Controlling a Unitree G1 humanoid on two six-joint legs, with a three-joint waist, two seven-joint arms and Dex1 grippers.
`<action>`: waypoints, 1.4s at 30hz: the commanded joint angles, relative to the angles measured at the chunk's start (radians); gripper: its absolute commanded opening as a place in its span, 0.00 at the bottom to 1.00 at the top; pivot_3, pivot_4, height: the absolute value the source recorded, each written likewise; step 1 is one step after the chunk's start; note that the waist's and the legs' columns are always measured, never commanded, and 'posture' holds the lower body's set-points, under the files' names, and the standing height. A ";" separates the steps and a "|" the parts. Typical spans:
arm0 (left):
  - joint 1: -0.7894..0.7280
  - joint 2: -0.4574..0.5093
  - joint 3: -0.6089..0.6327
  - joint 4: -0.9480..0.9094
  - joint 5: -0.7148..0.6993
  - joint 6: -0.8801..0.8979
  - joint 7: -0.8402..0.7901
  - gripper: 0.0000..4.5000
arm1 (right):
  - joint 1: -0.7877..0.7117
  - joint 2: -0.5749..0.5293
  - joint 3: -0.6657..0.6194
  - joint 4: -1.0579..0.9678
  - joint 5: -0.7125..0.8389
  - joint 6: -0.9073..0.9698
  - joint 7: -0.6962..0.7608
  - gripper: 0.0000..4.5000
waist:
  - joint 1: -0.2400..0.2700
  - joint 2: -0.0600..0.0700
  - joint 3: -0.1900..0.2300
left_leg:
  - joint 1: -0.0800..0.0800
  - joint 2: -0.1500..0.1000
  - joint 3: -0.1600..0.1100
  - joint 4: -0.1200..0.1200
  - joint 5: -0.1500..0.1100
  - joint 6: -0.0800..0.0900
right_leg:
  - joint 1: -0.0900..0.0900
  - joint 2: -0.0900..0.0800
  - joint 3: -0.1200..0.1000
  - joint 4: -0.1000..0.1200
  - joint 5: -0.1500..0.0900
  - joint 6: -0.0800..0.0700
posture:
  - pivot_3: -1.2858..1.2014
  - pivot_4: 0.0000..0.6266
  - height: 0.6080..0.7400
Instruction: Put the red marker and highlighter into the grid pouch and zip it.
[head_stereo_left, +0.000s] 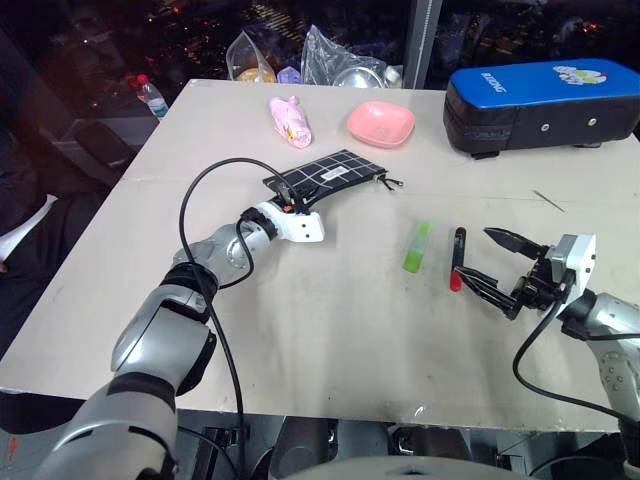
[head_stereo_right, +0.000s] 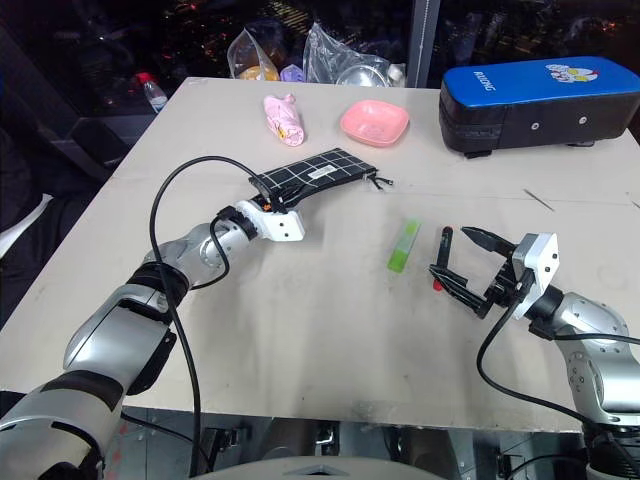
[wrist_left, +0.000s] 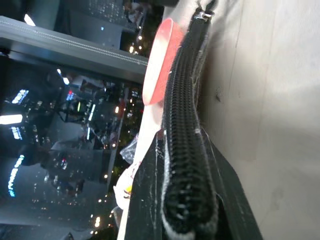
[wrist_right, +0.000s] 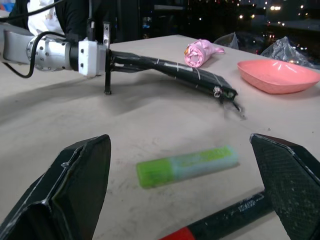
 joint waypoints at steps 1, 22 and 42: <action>0.049 -0.021 0.067 -0.083 -0.153 -0.036 -0.118 0.01 | -0.045 0.020 -0.002 -0.027 0.033 0.009 -0.020 1.00 | -0.004 0.000 0.000 | 0.000 0.000 0.000 0.000 0.000 0.000 | 0.000 0.000 0.000 0.000 0.000 0.000 | 0.52 0.24 0.61; 0.405 -0.140 0.189 -0.884 -0.525 0.482 -0.561 0.01 | -0.447 0.078 0.157 0.131 -0.113 0.448 -0.361 1.00 | -0.008 0.000 0.000 | 0.000 0.000 0.000 0.000 0.000 0.000 | 0.000 0.001 0.000 0.001 0.000 0.000 | 0.52 0.24 0.61; 0.426 -0.189 0.175 -0.881 -0.475 0.485 -0.576 0.00 | -0.710 0.150 0.166 0.393 -0.113 0.627 -0.342 0.30 | -0.010 0.001 0.000 | 0.000 0.001 0.002 -0.002 0.000 0.000 | -0.002 0.000 0.000 0.000 0.000 0.000 | 0.52 0.24 0.61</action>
